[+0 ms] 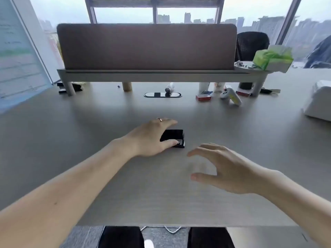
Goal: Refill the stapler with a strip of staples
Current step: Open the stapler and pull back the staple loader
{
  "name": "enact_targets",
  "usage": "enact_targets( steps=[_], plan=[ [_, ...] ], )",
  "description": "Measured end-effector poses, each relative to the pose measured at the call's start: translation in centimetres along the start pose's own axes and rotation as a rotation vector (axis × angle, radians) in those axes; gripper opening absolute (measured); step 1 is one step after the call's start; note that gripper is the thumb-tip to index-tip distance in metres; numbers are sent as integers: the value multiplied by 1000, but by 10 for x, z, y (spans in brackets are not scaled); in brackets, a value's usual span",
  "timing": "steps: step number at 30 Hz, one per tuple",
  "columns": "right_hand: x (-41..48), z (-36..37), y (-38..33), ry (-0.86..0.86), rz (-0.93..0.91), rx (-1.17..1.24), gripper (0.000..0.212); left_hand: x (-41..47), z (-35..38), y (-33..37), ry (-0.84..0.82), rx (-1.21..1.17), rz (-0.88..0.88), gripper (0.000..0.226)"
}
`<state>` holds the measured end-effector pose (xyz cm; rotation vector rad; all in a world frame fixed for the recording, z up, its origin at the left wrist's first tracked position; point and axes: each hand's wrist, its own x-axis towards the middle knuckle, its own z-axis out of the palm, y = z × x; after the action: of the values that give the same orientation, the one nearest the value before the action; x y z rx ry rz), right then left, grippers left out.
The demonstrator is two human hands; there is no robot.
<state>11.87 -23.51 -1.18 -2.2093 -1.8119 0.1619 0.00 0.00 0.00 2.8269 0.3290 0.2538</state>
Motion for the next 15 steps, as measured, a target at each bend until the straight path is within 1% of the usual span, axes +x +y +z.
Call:
enact_targets(
  steps=[3,5,8,11,15],
  plan=[
    [9,19,10,40,-34,21,52,11,15,-7,64,-59,50,40],
    [13,33,16,84,-30,62,47,11,24,-11,94,-89,50,30],
    [19,41,21,185,1,131,40,1,30,-10,148,-163,67,26],
    [26,46,23,254,61,185,31,-18,38,-6,164,-210,67,25],
    [31,49,22,304,92,217,29,-41,42,-1,183,-200,76,27]
  ],
)
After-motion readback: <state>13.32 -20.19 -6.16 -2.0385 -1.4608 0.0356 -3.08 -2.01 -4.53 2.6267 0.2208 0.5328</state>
